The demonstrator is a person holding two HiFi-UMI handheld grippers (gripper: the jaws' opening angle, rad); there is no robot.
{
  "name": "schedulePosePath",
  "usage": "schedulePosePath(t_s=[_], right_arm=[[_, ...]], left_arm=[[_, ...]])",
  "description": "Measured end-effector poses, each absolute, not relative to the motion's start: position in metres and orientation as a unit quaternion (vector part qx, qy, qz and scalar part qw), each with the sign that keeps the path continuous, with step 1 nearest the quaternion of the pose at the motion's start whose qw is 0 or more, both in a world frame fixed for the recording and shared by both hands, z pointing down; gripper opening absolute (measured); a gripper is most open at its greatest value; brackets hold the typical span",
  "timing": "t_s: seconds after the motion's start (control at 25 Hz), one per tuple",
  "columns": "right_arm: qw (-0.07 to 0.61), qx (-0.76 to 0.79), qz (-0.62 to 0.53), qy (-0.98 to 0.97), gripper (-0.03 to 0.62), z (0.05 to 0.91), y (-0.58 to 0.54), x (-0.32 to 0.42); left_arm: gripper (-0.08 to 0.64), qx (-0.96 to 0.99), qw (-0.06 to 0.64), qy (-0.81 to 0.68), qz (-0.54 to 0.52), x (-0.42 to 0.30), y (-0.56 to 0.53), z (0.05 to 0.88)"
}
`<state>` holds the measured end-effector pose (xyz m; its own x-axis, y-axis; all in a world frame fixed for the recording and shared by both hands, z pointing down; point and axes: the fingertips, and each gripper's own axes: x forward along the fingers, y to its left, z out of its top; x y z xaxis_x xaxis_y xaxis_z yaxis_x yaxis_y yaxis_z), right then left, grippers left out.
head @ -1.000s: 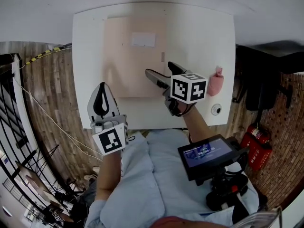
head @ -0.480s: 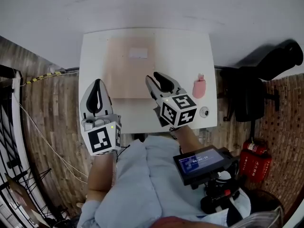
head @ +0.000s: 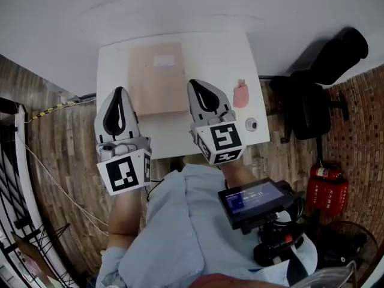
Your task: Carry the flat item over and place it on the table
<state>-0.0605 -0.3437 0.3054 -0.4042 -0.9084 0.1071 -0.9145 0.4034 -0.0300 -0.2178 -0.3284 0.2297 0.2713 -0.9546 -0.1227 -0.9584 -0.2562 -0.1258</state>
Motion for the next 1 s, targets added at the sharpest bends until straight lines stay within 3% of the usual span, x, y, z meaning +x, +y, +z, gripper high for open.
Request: schedulePosePath(t_s=[1.0], right_arm=[[0.012,0.544,0.018,-0.839,0.005,0.290,-0.339,-0.065]], left_arm=[[0.008,-0.806,0.100,0.583,0.006,-0.204,-0.331,0.227]])
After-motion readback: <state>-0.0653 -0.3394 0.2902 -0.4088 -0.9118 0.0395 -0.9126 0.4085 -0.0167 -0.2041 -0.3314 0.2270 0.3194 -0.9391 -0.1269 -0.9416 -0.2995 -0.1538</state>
